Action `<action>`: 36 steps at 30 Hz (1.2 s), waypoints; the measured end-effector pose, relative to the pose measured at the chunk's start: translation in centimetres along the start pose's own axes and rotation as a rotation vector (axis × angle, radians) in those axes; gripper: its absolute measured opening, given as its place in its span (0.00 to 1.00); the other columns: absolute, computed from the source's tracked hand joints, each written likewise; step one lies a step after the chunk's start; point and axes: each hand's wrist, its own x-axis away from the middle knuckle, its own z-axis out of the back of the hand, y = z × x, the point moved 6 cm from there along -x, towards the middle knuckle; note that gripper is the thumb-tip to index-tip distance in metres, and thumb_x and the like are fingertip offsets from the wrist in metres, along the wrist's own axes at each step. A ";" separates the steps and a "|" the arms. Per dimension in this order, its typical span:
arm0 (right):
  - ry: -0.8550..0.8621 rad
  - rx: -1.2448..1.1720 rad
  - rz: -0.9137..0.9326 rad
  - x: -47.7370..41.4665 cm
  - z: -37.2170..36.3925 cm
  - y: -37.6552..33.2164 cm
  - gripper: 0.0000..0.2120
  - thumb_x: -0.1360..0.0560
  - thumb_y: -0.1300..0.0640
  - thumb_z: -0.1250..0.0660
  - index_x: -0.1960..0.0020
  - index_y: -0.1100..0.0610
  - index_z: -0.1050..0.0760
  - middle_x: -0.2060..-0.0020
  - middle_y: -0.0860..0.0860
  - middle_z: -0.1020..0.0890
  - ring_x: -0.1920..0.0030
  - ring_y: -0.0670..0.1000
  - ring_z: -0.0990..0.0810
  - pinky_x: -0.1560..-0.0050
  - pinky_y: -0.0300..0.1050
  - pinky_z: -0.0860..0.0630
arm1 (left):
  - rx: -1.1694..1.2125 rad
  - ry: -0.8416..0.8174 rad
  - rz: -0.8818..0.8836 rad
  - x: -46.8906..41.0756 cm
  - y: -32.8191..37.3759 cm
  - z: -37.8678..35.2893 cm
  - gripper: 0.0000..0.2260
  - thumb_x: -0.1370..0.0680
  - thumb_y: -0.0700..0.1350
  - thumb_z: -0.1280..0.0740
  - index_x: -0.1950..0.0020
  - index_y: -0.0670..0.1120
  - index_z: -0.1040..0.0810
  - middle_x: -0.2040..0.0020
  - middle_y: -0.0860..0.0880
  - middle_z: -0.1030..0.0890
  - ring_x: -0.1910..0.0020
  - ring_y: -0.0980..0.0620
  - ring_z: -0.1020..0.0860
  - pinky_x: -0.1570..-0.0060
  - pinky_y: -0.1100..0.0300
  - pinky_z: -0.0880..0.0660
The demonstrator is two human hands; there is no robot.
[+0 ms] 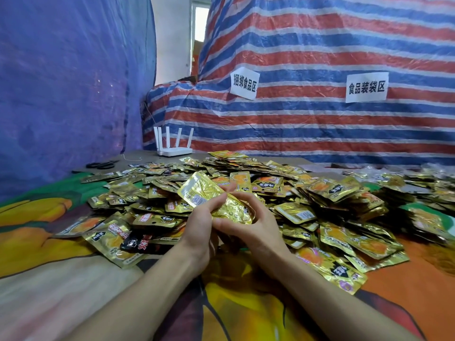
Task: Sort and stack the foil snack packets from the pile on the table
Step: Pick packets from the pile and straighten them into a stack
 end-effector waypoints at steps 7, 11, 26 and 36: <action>0.003 0.119 -0.008 -0.4 0.9 0.0 0.25 0.38 0.50 0.20 0.42 0.46 0.21 0.50 0.38 0.16 0.48 0.38 0.18 0.56 0.29 0.25 | 0.112 -0.017 0.043 -0.5 -0.2 0.0 0.15 0.26 0.48 0.34 0.43 0.50 0.14 0.43 0.43 0.15 0.46 0.42 0.16 0.57 0.50 0.17; -0.144 0.517 0.079 -0.3 0.5 -1.1 0.41 0.38 0.43 0.18 0.30 0.38 0.33 0.39 0.36 0.23 0.39 0.35 0.24 0.41 0.31 0.25 | 0.074 -0.064 0.125 0.0 -1.1 -0.4 0.15 0.30 0.49 0.31 0.50 0.43 0.12 0.47 0.41 0.14 0.49 0.42 0.15 0.58 0.51 0.17; 0.448 1.113 -0.042 -4.4 18.8 -8.0 0.23 0.27 0.46 0.26 0.39 0.55 0.31 0.45 0.55 0.28 0.54 0.56 0.22 0.52 0.53 0.21 | -0.374 -0.182 0.000 0.4 -1.7 -1.4 0.17 0.32 0.52 0.25 0.46 0.46 0.16 0.46 0.43 0.15 0.50 0.44 0.15 0.54 0.52 0.20; 0.462 1.399 -0.416 -5.9 24.0 -1.1 0.17 0.22 0.46 0.38 0.38 0.54 0.28 0.40 0.57 0.23 0.36 0.61 0.27 0.35 0.60 0.30 | -0.513 -0.228 -0.116 0.3 -1.3 -1.5 0.22 0.38 0.62 0.26 0.52 0.48 0.14 0.52 0.42 0.15 0.55 0.46 0.16 0.52 0.53 0.23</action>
